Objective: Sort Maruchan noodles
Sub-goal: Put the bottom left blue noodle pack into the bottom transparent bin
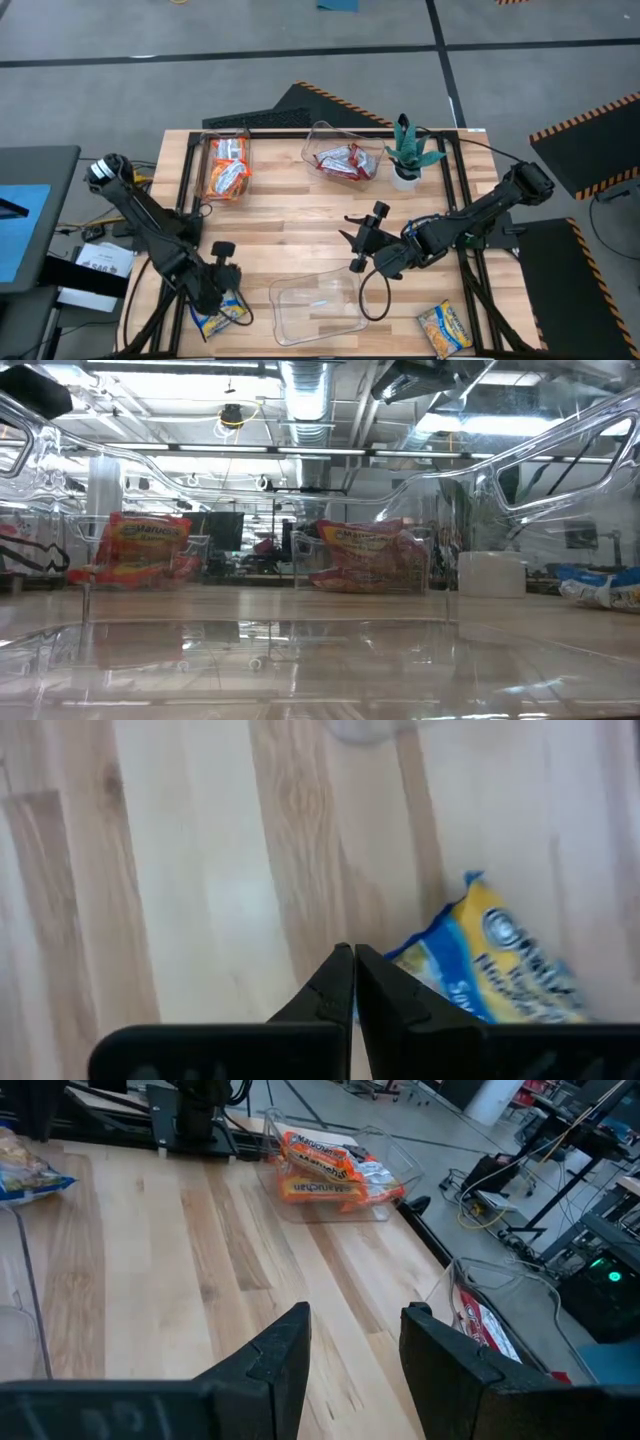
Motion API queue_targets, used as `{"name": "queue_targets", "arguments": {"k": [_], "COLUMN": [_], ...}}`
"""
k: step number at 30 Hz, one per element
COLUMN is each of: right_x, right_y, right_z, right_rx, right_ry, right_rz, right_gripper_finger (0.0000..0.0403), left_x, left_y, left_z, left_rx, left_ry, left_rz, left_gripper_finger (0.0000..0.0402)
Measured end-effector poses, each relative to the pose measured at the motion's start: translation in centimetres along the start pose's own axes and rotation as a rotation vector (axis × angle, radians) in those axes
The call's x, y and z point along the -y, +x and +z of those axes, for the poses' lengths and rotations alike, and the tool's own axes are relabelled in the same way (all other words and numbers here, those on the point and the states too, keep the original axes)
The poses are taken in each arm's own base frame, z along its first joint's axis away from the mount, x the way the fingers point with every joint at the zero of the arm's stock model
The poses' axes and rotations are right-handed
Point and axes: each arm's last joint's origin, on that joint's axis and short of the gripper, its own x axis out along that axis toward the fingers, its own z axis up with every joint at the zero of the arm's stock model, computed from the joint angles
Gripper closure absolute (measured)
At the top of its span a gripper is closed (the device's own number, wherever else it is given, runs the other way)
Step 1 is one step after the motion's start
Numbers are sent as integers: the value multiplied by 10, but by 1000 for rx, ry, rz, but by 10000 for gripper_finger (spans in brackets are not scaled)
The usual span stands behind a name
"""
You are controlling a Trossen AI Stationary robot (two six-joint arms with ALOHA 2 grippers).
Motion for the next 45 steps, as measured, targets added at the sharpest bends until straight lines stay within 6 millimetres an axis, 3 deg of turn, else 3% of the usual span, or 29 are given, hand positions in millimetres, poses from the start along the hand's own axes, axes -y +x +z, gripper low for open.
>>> {"name": "queue_targets", "arguments": {"k": [6,11,17,22,31,35,40,45], "right_x": [0,0,0,0,0,0,0,0], "right_y": [0,0,0,0,0,0,-1,0], "right_z": [0,0,0,0,0,0,0,0], "right_rx": [0,0,0,0,0,-1,-1,-1], "right_ry": [0,0,16,17,16,15,13,14], "right_rz": [0,0,0,0,0,0,2,0], "right_gripper_finger": [227,227,227,227,227,227,227,227], "left_x": [-3,5,1,-7,0,-3,1,-2], "left_y": [-3,8,27,33,35,48,65,74], "left_z": [8,14,9,-5,-4,-17,-21,-35], "left_rx": [16,-45,-143,-256,-192,-235,-209,-270], "left_ry": [-246,-491,-803,-1015,-1151,-1221,-1271,-1279], "left_rz": [-82,-175,-23,182,156,151,-9,-13], "left_gripper_finger": [380,295,177,126,117,118,119,124]}}
